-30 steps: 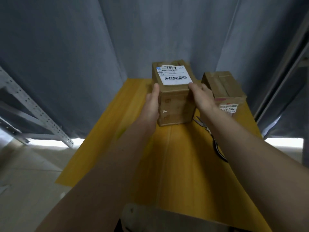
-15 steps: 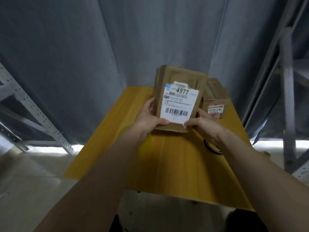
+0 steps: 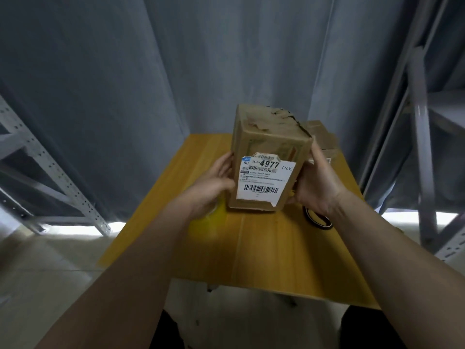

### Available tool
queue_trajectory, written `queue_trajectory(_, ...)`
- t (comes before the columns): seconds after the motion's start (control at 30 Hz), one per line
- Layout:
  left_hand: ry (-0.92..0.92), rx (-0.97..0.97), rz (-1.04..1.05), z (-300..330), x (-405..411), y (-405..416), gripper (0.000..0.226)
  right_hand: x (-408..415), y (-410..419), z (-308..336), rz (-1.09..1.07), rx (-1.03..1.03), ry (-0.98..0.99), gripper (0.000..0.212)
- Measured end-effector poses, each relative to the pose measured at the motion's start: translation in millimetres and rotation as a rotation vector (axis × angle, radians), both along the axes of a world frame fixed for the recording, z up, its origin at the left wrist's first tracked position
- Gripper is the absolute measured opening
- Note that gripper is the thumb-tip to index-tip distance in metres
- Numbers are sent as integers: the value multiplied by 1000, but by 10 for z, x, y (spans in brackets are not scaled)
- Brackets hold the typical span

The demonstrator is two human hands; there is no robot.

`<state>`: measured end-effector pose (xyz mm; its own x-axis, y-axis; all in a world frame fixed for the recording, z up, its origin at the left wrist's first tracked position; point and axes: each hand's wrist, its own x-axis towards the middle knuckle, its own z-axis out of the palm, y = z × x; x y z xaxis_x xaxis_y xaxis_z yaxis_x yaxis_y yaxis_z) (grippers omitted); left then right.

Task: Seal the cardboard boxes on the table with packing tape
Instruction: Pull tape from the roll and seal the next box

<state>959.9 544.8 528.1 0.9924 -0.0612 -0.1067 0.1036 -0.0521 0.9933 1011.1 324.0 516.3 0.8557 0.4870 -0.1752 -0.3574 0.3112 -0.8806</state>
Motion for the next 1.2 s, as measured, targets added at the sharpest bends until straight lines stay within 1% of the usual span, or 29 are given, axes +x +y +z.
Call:
queue_trajectory(0.07, 69, -211, 10, 116, -13, 73, 42, -38, -19, 3, 18, -24, -46, 70)
queue_trajectory(0.1, 92, -261, 9, 168, -11, 90, 36, -58, -23, 4, 22, -33, -76, 66)
queue_trajectory(0.2, 73, -234, -5, 234, 2, 92, 76, -84, -28, 26, 34, -55, -200, 62)
queue_trajectory(0.3, 81, -213, -67, 209, -9, 76, 99, -71, -38, 79, 26, -42, -260, 59)
queue_trajectory(0.37, 88, -187, -91, 150, -4, 48, 108, -64, -31, 118, 28, -4, -234, 63)
queue_trajectory(0.47, 50, -51, -111, 76, 19, -22, 113, -74, 16, 148, 34, 7, -195, 66)
queue_trajectory(0.57, -15, -45, -104, -17, 51, -71, 123, -64, 36, 115, 3, 24, -208, 61)
queue_trajectory(0.63, -64, 46, -45, -95, 45, -109, 130, -48, 29, 102, -18, 41, -241, 56)
queue_trajectory(0.7, -121, 199, 42, -200, 46, -145, 126, -30, 16, 97, -7, 28, -283, 61)
queue_trajectory(0.77, -148, 292, 131, -293, 51, -170, 118, -12, 23, 87, 30, -8, -311, 71)
queue_trajectory(0.87, -133, 323, 200, -377, 57, -174, 114, 1, 46, 57, 40, -1, -309, 81)
queue_trajectory(1.03, -104, 413, 279, -444, 46, -180, 116, 25, 59, -36, 38, 7, -270, 85)
queue_trajectory(1.1, -90, 435, 270, -470, 52, -186, 121, 44, 78, -107, 6, -12, -232, 84)
queue_trajectory(1.2, -21, 391, 196, -543, 47, -199, 112, 34, 127, -252, -46, -117, -182, 79)
